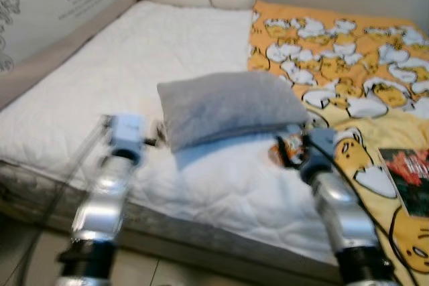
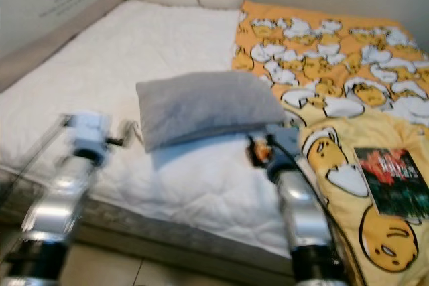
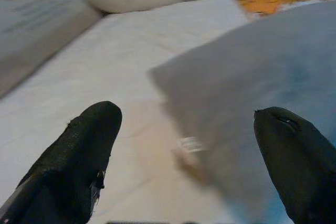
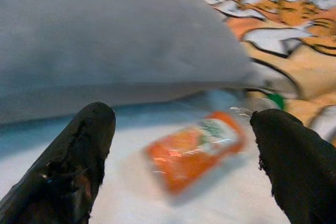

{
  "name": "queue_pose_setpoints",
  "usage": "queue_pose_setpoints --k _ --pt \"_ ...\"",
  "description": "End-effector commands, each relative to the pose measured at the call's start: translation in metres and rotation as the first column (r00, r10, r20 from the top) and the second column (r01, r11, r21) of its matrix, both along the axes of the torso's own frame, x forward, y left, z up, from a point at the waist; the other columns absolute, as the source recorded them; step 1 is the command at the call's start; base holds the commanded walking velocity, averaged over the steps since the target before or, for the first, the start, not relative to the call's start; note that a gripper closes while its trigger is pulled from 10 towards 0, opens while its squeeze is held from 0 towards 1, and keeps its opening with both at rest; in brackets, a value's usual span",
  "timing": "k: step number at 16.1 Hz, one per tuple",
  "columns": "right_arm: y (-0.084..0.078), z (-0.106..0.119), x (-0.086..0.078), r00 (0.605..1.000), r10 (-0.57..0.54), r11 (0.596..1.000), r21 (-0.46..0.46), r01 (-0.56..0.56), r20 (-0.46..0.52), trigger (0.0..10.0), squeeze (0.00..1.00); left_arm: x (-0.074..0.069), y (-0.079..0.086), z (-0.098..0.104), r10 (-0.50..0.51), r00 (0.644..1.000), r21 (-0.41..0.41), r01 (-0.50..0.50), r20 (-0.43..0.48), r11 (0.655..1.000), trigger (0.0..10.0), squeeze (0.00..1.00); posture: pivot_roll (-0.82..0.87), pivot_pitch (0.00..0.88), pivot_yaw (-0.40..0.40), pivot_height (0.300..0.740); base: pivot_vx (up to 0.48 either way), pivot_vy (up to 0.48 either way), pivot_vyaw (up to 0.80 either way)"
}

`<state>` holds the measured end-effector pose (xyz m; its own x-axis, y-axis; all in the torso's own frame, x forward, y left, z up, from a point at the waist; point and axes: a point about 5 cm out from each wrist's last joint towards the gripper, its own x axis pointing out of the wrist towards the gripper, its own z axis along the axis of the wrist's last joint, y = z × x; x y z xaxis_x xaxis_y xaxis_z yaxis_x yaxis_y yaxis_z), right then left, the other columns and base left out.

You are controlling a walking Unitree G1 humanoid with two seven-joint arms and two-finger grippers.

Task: Clean up the room

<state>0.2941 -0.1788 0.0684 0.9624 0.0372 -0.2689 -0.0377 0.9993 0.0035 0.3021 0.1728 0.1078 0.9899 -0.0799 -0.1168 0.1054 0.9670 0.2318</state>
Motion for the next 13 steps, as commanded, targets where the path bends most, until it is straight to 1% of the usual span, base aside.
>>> queue_pose_setpoints --k 1,2,4,5,6,7,8,9,11,12,13 --pt "0.004 0.001 0.001 1.000 0.009 1.000 -0.010 -0.009 -0.001 10.0 0.00 0.000 0.010 0.006 0.016 1.000 0.025 -0.017 0.017 1.000 10.0 0.00 -0.01 0.000 -0.042 0.740 0.334 0.000 0.00" --pt "0.000 -0.002 -0.002 1.000 -0.009 1.000 -0.024 0.008 -0.020 10.0 0.00 -0.003 0.012 0.006 0.013 1.000 0.035 -0.014 0.019 0.999 10.0 0.00 -0.01 0.000 -0.046 0.740 0.337 0.000 0.00" --pt "-0.002 -0.003 -0.005 1.000 -0.017 1.000 -0.026 0.016 -0.022 10.0 0.00 -0.004 0.012 0.008 0.003 1.000 0.031 -0.003 0.015 1.000 10.0 0.00 -0.01 0.000 -0.047 0.740 0.326 0.000 0.00" --pt "-0.005 -0.007 -0.008 0.998 -0.034 0.999 -0.010 0.034 -0.043 10.0 0.53 -0.006 0.009 0.010 -0.049 0.999 0.043 0.048 0.011 0.998 10.0 0.00 -0.01 0.000 -0.042 0.740 0.000 0.000 0.00" --pt "-0.009 -0.010 -0.007 0.996 -0.064 0.997 -0.037 0.062 -0.069 10.0 1.00 -0.008 0.008 0.009 -0.082 0.997 0.058 0.081 0.001 0.995 10.0 0.00 -0.01 0.000 -0.041 0.740 0.000 0.000 0.00" --pt "-0.011 -0.012 -0.004 0.992 -0.083 0.994 -0.078 0.075 -0.099 10.0 1.00 -0.008 0.008 0.009 -0.116 0.993 0.093 0.116 -0.008 0.989 10.0 0.00 -0.01 0.000 -0.040 0.740 0.000 0.000 0.00" --pt "-0.012 -0.014 -0.001 0.986 -0.109 0.991 -0.093 0.098 -0.123 10.0 1.00 -0.007 0.008 0.010 -0.154 0.988 0.112 0.154 -0.016 0.982 10.0 0.00 0.00 0.000 -0.038 0.740 0.000 0.000 0.00" --pt "-0.013 -0.015 0.001 0.983 -0.124 0.989 -0.094 0.112 -0.132 10.0 1.00 -0.007 0.008 0.011 -0.171 0.985 0.117 0.172 -0.020 0.978 10.0 0.00 0.00 0.000 -0.038 0.740 0.000 0.000 0.00" --pt "-0.014 -0.015 0.017 0.971 -0.177 0.983 -0.070 0.168 -0.163 10.0 1.00 -0.005 0.007 0.015 -0.307 0.949 0.152 0.314 -0.071 0.937 10.0 0.00 0.01 0.000 -0.031 0.740 0.000 0.000 0.00" --pt "-0.017 -0.016 0.024 0.959 -0.214 0.976 -0.073 0.204 -0.186 10.0 1.00 -0.006 0.006 0.014 -0.363 0.926 0.175 0.376 -0.104 0.910 10.0 0.00 0.01 0.000 -0.029 0.740 0.000 0.000 0.00" --pt "-0.020 -0.016 0.033 0.947 -0.239 0.971 -0.047 0.234 -0.216 10.0 1.00 -0.006 0.006 0.013 -0.413 0.900 0.197 0.435 -0.141 0.879 10.0 0.00 0.00 0.000 -0.023 0.740 0.000 0.000 0.00"
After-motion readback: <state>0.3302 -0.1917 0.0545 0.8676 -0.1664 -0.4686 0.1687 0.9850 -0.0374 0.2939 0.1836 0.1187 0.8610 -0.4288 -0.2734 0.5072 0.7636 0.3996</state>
